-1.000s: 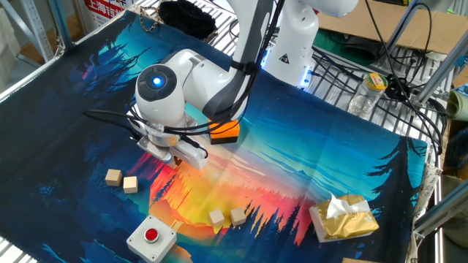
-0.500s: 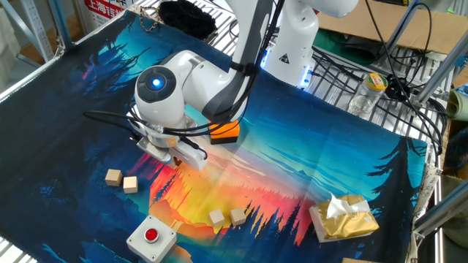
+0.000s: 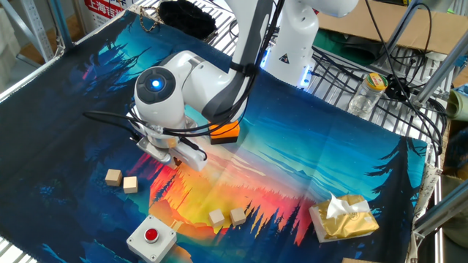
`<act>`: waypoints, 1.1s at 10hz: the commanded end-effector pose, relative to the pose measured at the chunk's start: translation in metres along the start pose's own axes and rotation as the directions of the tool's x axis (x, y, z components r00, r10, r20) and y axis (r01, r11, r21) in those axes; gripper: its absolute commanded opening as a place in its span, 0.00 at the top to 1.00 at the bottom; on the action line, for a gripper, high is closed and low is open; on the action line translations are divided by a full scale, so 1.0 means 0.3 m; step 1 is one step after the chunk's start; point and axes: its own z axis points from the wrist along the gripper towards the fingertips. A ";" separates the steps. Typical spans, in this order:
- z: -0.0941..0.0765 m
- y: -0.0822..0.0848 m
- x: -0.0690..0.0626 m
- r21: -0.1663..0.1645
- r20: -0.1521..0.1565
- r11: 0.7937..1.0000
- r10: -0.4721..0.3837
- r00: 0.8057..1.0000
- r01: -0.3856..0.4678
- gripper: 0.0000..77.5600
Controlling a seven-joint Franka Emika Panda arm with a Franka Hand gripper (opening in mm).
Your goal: Stack the blocks into a pyramid shape
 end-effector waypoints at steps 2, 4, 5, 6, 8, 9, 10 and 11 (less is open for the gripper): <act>-0.002 0.000 0.000 0.004 0.000 1.000 0.001 1.000 -0.001 0.99; -0.002 0.000 0.000 0.004 0.000 1.000 0.001 1.000 -0.001 0.00; -0.002 0.000 0.000 0.004 0.000 1.000 0.001 1.000 -0.001 0.00; -0.002 0.000 0.000 0.004 0.000 1.000 0.001 1.000 -0.001 0.00; -0.002 0.000 0.000 0.004 0.000 1.000 0.001 1.000 -0.001 0.00; -0.002 0.000 0.000 0.004 0.000 1.000 0.001 1.000 -0.001 0.00; -0.002 0.000 0.000 0.004 0.000 1.000 0.001 1.000 -0.001 0.00; -0.002 0.000 0.000 0.004 0.000 1.000 0.001 1.000 -0.001 0.00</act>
